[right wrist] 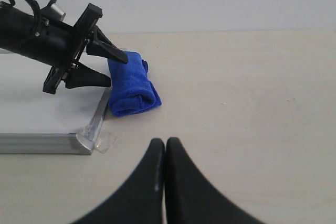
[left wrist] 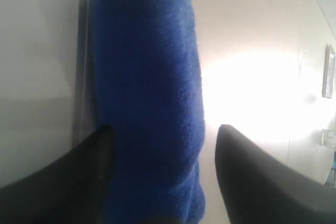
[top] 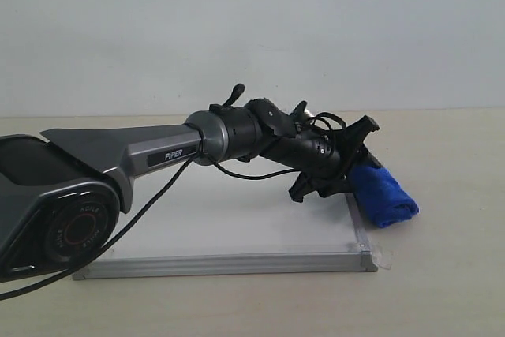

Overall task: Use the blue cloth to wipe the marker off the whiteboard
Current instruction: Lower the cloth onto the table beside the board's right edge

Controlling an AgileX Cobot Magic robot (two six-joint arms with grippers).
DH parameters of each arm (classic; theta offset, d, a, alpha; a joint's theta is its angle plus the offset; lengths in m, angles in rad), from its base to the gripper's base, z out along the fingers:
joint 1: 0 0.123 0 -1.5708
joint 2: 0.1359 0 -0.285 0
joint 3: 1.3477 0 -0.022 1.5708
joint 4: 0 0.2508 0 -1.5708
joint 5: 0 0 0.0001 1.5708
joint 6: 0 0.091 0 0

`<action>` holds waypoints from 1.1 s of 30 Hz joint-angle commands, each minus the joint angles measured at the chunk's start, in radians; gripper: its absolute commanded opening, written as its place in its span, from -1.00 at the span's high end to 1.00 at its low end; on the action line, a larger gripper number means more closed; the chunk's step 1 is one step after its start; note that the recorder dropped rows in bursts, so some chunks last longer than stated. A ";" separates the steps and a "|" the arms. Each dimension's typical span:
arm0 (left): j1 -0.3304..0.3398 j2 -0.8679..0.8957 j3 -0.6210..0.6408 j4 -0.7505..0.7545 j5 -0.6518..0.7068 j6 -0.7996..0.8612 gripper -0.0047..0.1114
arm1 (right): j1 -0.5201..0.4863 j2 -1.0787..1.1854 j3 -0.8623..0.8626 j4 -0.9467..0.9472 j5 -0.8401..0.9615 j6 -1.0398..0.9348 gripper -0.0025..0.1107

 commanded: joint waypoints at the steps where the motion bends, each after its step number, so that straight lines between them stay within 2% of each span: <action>1: 0.001 -0.005 -0.008 -0.017 0.007 -0.006 -0.02 | 0.000 -0.005 0.000 -0.002 -0.008 -0.004 0.96; 4: 0.001 -0.005 -0.008 -0.112 0.022 0.016 -0.03 | 0.000 -0.005 0.000 -0.002 -0.008 -0.004 0.96; 8: 0.001 -0.006 -0.024 -0.235 0.050 0.147 -0.03 | 0.000 -0.005 0.000 -0.002 -0.008 -0.004 0.96; 15: -0.011 -0.006 -0.095 -0.255 0.071 0.181 0.00 | 0.000 -0.005 0.000 -0.002 -0.008 -0.004 0.96; 17: -0.021 -0.006 -0.100 -0.255 0.073 0.206 0.09 | 0.000 -0.005 0.000 -0.002 -0.008 -0.004 0.96; 24: -0.068 -0.006 -0.100 -0.256 0.013 0.329 0.82 | 0.000 -0.005 0.000 -0.002 -0.008 -0.004 0.96; 33: -0.086 0.036 -0.100 -0.256 0.011 0.291 0.85 | 0.000 -0.005 0.000 -0.002 -0.008 -0.004 0.96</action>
